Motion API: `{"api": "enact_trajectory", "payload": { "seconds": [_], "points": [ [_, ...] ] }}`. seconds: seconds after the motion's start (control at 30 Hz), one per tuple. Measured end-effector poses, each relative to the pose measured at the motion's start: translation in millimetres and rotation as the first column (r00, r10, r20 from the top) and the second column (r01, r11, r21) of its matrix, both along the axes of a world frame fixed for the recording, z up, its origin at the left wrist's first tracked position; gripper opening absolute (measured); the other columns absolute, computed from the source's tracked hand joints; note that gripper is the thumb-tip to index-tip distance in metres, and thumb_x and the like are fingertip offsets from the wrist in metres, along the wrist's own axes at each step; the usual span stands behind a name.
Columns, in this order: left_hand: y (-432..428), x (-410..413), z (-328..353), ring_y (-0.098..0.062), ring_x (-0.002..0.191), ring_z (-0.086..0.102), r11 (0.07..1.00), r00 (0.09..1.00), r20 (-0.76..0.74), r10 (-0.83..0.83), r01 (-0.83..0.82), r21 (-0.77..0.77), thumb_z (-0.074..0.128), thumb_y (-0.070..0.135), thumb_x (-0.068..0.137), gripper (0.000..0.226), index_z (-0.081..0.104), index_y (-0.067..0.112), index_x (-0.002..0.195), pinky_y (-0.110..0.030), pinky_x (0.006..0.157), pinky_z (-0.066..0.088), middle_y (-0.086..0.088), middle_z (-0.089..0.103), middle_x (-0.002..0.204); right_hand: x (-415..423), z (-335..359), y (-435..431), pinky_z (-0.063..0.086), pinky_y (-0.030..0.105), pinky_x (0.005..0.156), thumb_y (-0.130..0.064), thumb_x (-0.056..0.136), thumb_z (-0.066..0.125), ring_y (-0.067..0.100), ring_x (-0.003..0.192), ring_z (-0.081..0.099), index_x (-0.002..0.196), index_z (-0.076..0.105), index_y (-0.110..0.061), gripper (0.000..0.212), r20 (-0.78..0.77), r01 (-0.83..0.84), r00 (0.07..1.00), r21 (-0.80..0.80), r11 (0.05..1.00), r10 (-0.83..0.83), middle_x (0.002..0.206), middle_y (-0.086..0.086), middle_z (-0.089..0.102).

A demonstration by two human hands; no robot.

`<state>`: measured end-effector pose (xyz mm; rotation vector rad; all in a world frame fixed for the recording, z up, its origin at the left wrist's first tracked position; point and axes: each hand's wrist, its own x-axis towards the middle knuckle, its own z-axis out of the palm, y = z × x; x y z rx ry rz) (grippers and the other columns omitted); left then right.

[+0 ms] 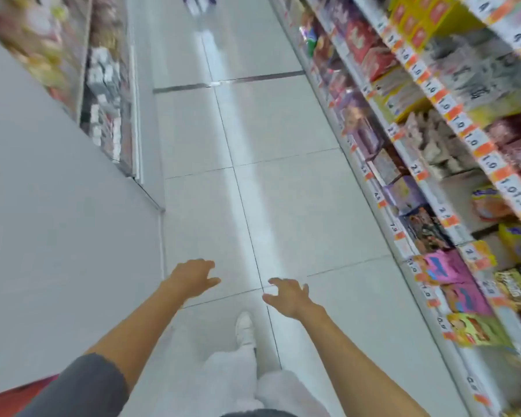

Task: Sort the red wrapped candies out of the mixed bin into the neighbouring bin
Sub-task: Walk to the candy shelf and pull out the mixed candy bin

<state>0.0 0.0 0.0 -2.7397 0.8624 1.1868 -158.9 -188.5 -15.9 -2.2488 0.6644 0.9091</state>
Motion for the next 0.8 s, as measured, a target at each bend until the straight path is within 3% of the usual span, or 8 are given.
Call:
{"api": "enact_trajectory", "payload": {
  "seconds": [0.23,0.43,0.57,0.67,0.8],
  "points": [
    [15.9,29.2,-19.9,-0.015,0.127,0.047,0.968,0.969,-0.118,0.217,-0.229,-0.1,0.047,0.046,0.097,0.045,0.047,0.026,0.137,-0.028,0.099,0.038,0.004,0.05,0.14,68.9,-5.1,5.6,-0.002,0.049,0.119,-0.042,0.098,0.045,0.019,0.144,0.025,0.147,0.037,-0.024,0.052,-0.013,-0.062,0.998,0.06,0.996,0.063,0.148,0.002,0.042],
    [-32.8,105.6,-29.2,-0.016,0.123,0.051,0.941,0.951,-0.153,0.269,-0.293,-0.169,0.048,0.044,0.097,0.043,0.049,0.025,0.136,-0.034,0.101,0.042,0.003,0.051,0.138,163.9,-9.8,-48.0,0.001,0.047,0.119,-0.041,0.1,0.043,0.019,0.141,0.029,0.144,0.04,-0.024,0.048,0.033,-0.086,0.996,0.015,0.996,0.086,0.145,0.003,0.045],
    [-81.4,175.3,-46.2,-0.018,0.124,0.05,0.947,0.95,-0.17,0.261,-0.286,-0.146,0.047,0.045,0.097,0.045,0.048,0.025,0.138,-0.034,0.103,0.041,0.002,0.05,0.14,238.7,-26.3,-92.5,0.008,0.05,0.119,-0.041,0.097,0.047,0.021,0.132,0.043,0.138,0.048,-0.025,0.044,0.027,-0.092,0.995,0.024,0.996,0.091,0.135,0.002,0.055],
    [-125.6,237.8,-53.2,-0.017,0.124,0.05,0.947,0.95,-0.157,0.27,-0.291,-0.137,0.047,0.043,0.098,0.045,0.047,0.023,0.138,-0.031,0.101,0.04,0.001,0.051,0.139,303.5,-40.3,-137.9,0.013,0.052,0.117,-0.039,0.095,0.047,0.023,0.126,0.047,0.121,0.056,-0.026,0.031,0.039,-0.109,0.993,0.027,0.994,0.108,0.121,0.001,0.057],
    [-182.2,314.9,-41.5,-0.015,0.12,0.052,0.915,0.917,-0.185,0.354,-0.381,-0.135,0.048,0.043,0.097,0.042,0.05,0.024,0.135,-0.031,0.099,0.042,0.002,0.054,0.136,388.9,-27.2,-200.4,0.032,0.036,0.106,-0.036,0.099,0.045,0.024,0.125,0.047,0.141,0.046,-0.019,0.046,0.003,-0.198,0.98,0.051,0.979,0.198,0.133,0.007,0.053]
  ]
}}
